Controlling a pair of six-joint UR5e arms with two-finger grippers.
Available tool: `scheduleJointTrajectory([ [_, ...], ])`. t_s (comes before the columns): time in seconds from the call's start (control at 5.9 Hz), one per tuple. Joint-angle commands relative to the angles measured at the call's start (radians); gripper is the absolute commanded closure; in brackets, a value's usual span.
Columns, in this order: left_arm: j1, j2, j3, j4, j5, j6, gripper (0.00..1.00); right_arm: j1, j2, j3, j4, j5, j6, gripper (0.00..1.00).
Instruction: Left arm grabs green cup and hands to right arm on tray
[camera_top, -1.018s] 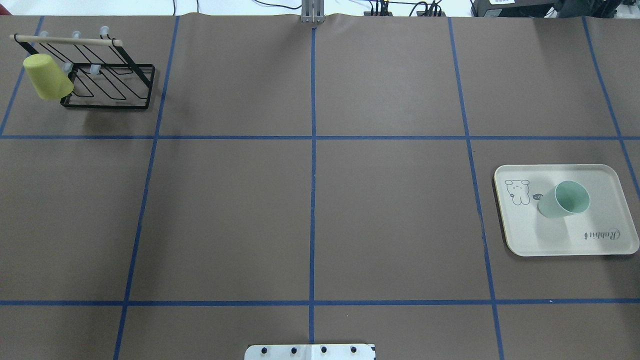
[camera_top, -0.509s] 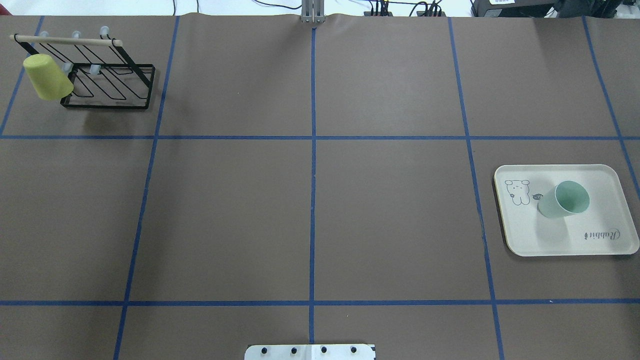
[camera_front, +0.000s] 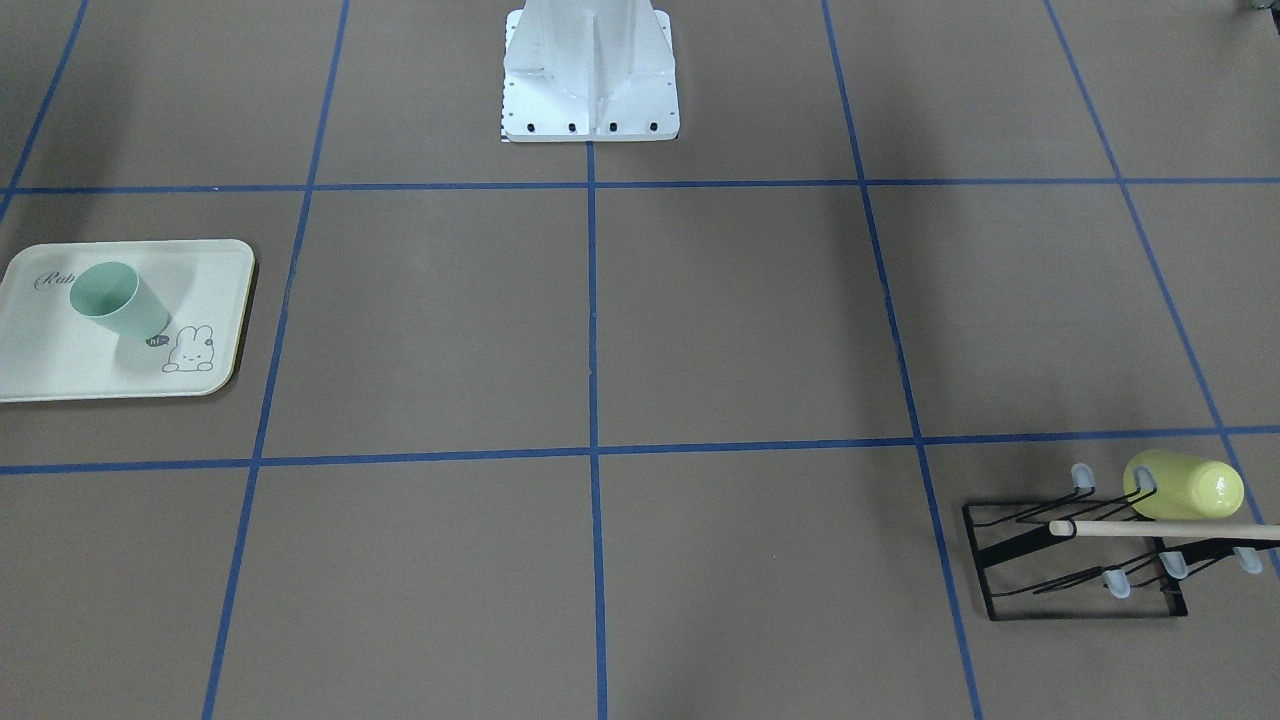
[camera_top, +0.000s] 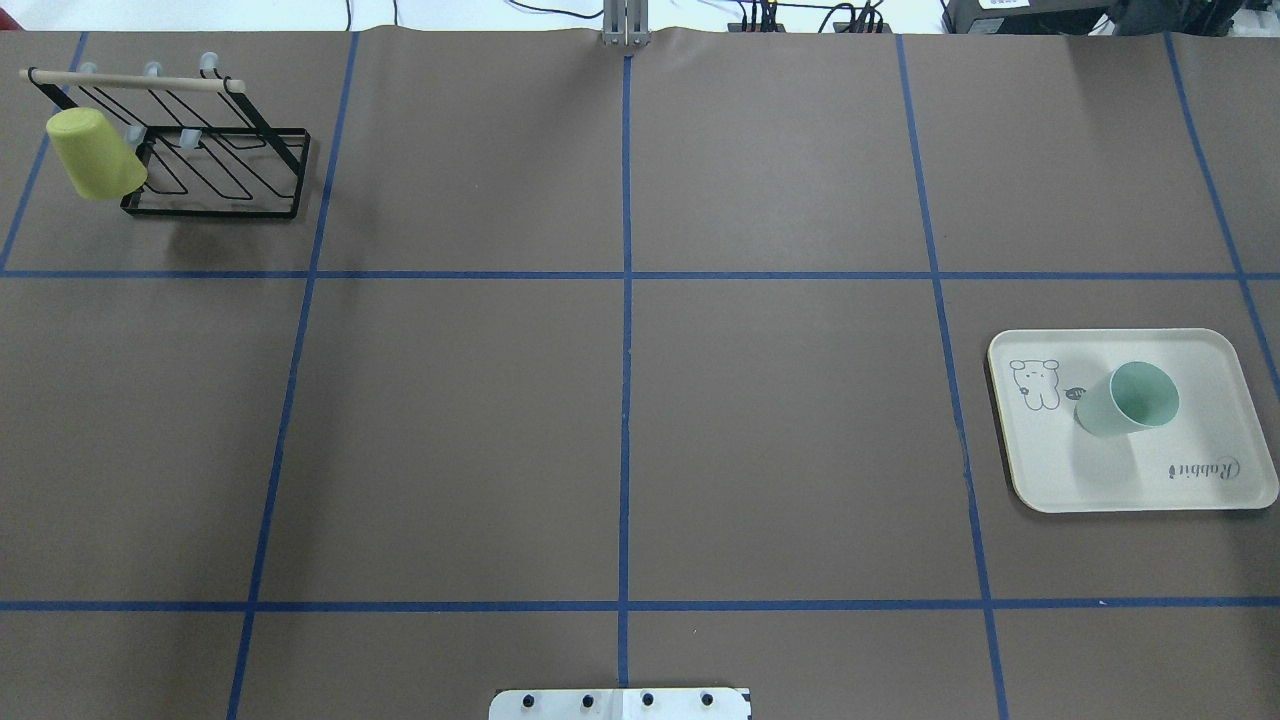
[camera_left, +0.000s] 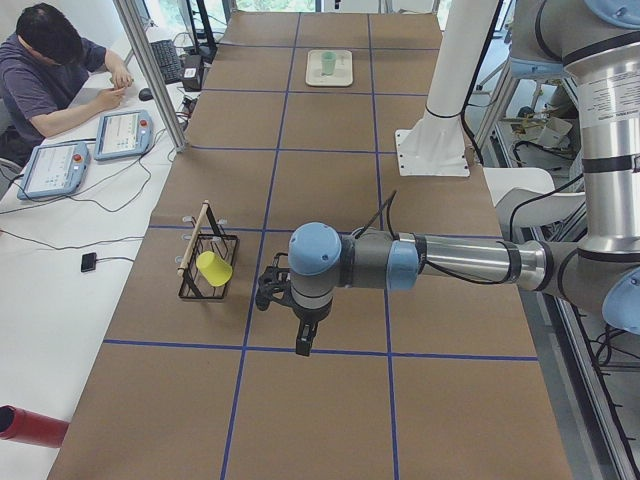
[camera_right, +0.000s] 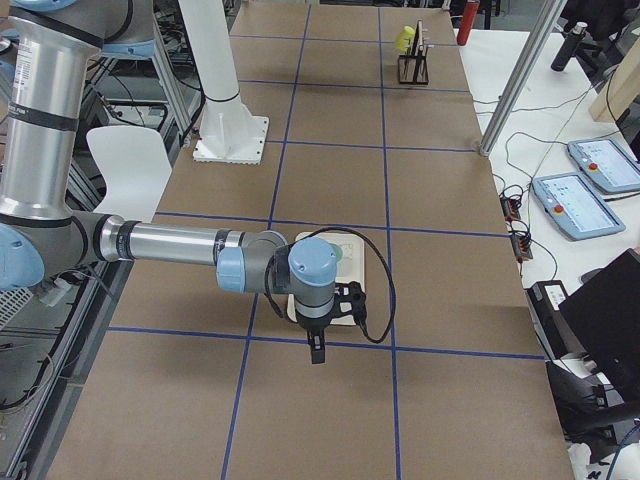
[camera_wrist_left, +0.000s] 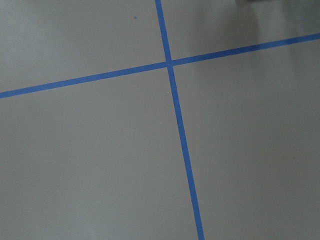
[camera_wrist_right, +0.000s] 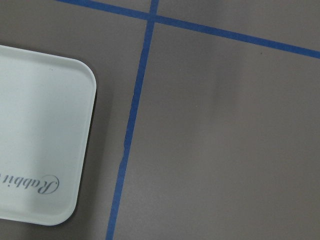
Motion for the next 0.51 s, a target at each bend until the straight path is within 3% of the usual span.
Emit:
scheduleJointTrajectory([
  [0.0,0.0,0.016,0.001,-0.002,-0.001,0.002,0.0,0.0,-0.003,0.0,0.002,0.029,-0.005,0.0],
  [0.34,0.0,0.018,0.012,0.0,-0.001,0.002,0.0,0.0,0.0,0.0,0.003,0.036,-0.006,0.0],
])
